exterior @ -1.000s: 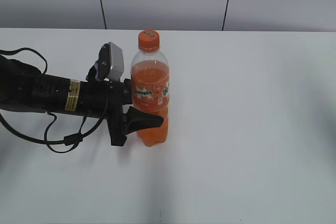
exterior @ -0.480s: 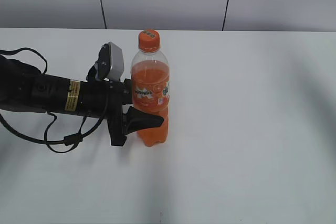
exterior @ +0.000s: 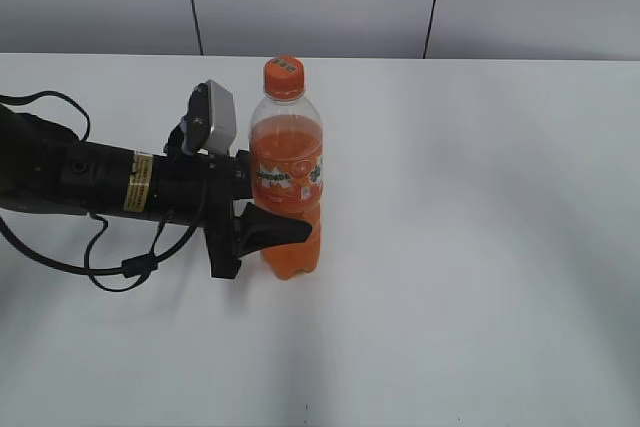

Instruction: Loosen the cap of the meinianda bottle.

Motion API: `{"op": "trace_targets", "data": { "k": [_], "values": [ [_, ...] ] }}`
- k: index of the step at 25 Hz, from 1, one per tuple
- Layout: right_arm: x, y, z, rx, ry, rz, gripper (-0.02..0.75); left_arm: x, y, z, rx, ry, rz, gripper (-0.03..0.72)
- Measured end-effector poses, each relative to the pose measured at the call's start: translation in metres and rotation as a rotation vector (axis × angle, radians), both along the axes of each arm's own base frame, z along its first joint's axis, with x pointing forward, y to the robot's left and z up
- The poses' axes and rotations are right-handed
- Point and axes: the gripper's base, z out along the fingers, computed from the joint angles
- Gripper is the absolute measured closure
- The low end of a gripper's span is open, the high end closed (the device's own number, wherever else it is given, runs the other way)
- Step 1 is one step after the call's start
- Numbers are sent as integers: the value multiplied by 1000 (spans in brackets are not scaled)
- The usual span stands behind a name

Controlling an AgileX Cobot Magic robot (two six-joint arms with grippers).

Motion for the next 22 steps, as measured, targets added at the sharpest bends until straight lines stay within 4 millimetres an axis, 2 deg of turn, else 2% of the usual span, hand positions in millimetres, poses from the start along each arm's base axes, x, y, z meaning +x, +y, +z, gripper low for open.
{"op": "trace_targets", "data": {
  "k": [7, 13, 17, 22],
  "values": [
    [-14, 76, -13, 4, 34, 174, 290, 0, 0, 0, 0, 0, 0, 304],
    [-21, 127, -18, 16, 24, 276, 292, 0, 0, 0, 0, 0, 0, 304],
    [-25, 149, -26, -4, 20, 300, 293, 0, 0, 0, 0, 0, 0, 304],
    [-21, 154, -36, -37, 30, 263, 293, 0, 0, 0, 0, 0, -1, 304]
  ]
}}
